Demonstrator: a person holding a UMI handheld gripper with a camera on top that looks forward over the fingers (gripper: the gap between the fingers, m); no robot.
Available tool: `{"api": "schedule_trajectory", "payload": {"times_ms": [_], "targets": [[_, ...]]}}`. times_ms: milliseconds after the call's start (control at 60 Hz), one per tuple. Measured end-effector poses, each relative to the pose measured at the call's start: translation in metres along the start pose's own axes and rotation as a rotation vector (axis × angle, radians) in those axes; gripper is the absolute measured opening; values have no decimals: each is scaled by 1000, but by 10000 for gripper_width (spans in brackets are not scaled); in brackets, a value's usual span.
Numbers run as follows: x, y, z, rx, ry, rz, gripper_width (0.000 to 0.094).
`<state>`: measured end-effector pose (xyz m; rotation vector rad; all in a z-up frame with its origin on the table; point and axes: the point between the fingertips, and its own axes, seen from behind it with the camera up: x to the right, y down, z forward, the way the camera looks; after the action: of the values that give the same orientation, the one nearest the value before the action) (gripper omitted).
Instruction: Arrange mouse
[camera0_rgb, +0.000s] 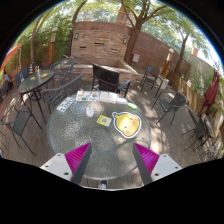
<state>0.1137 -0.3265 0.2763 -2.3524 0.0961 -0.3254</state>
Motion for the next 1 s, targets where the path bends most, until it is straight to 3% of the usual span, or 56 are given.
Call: {"api": "schedule_trajectory", "payload": {"times_ms": [267, 500, 750, 1000], "targets": [[-26, 34, 30, -52, -58, -11, 847], [-81, 60, 132, -97, -169, -79, 861], [-136, -15, 289, 35, -243, -82, 846], [-169, -83, 421, 88, -279, -48, 817]]}}
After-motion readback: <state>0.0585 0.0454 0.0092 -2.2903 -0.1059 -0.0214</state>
